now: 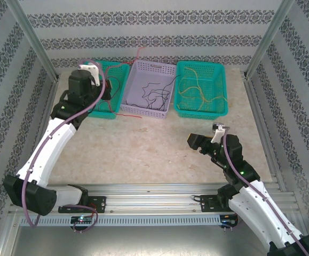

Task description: Untangle the cables

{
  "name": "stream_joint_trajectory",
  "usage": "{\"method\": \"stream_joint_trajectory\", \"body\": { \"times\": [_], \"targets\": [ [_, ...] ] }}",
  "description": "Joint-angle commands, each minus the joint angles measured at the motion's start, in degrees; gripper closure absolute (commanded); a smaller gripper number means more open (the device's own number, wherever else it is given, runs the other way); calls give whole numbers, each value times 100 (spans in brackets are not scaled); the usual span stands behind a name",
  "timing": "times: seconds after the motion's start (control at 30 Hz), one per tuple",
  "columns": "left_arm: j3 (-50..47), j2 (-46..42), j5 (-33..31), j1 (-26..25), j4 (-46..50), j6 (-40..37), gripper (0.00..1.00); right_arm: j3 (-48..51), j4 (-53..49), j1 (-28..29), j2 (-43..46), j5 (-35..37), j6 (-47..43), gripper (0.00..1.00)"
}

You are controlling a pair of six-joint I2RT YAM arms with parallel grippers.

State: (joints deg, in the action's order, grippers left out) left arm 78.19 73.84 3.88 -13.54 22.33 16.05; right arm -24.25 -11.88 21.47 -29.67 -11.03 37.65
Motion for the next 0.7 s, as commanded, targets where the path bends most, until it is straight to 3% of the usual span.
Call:
{"method": "stream_joint_trajectory", "body": {
  "times": [0.0, 0.17, 0.43, 0.67],
  "targets": [
    [205, 192, -259, 290, 65, 13, 100, -109, 190, -56, 1, -110, 70, 21],
    [-94, 422, -621, 484, -708, -309, 100, -89, 308, -57, -108, -145, 85, 21],
    [-760, 973, -1461, 677, -2901, -815, 100, -4, 445, -56, -195, -189, 107, 21],
    [-669, 1973, -2332, 705, -3555, -1322, 100, 250, 615, -56, -145, -232, 182, 21]
  ]
}}
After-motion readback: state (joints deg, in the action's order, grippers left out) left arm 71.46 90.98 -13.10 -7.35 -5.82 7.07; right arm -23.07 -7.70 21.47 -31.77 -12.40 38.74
